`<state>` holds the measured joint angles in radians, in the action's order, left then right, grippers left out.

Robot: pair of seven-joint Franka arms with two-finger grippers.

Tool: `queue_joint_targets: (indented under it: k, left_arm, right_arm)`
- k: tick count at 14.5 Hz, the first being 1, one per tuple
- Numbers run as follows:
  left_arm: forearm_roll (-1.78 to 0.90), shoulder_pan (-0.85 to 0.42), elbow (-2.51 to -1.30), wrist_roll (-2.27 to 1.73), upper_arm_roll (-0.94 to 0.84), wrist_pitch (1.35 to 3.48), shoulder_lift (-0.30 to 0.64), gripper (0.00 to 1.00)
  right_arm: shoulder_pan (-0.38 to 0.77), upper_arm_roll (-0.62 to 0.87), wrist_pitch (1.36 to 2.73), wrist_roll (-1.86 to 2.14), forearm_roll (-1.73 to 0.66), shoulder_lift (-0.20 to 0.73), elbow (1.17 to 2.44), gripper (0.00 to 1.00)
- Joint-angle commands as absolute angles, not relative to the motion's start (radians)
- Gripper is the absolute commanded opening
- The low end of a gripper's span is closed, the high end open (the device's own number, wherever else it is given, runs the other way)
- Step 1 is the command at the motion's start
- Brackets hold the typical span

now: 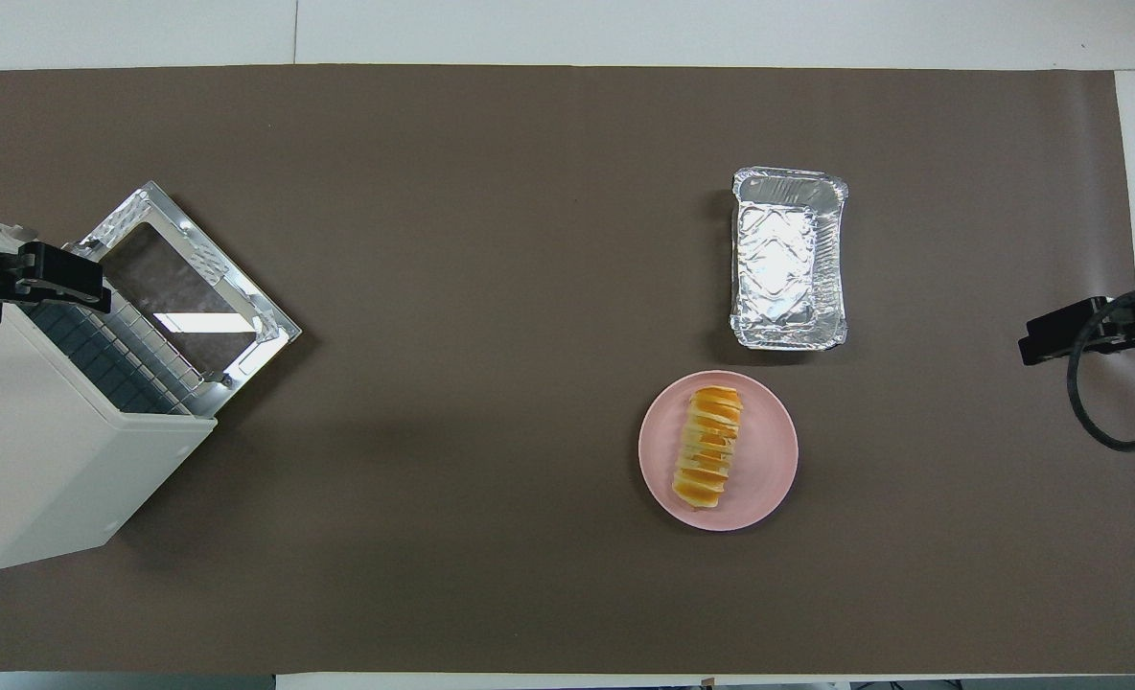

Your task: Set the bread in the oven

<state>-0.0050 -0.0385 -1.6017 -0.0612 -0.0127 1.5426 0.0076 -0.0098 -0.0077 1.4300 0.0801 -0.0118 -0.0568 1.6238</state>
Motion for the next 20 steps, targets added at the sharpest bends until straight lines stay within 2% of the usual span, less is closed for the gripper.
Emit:
queue_joint_targets:
  k: [1, 3, 8, 11, 14, 20]
  left_arm:
    - [-0.025, -0.029, -1.597, -0.051, -0.014, 1.539, 0.003, 1.0]
    - [-0.025, -0.029, -1.597, -0.051, -0.014, 1.539, 0.003, 1.0]
    - [-0.025, -0.029, -1.597, -0.051, -0.014, 1.539, 0.003, 1.0]
    - [-0.025, -0.029, -1.597, -0.051, -0.014, 1.539, 0.005, 1.0]
    - [-0.025, -0.029, -1.597, -0.051, -0.014, 1.539, 0.003, 1.0]
    - [-0.025, -0.029, -1.597, -0.051, -0.014, 1.539, 0.003, 1.0]
  right_arm:
    - [-0.012, 0.003, 1.427, 0.06, -0.006, -0.072, 1.652, 1.0]
    - [0.012, 0.015, 1.469, -0.05, -0.008, -0.1, 1.708, 1.0]
    - [0.23, 0.02, 1.692, -0.43, -0.02, -0.195, 1.954, 1.0]
    - [0.323, 0.02, 1.782, -0.582, -0.028, -0.186, 2.041, 1.0]
    - [0.42, 0.02, 2.006, -0.722, -0.029, -0.17, 2.214, 1.0]
    - [0.459, 0.021, 2.296, -0.792, -0.029, -0.075, 2.371, 1.0]
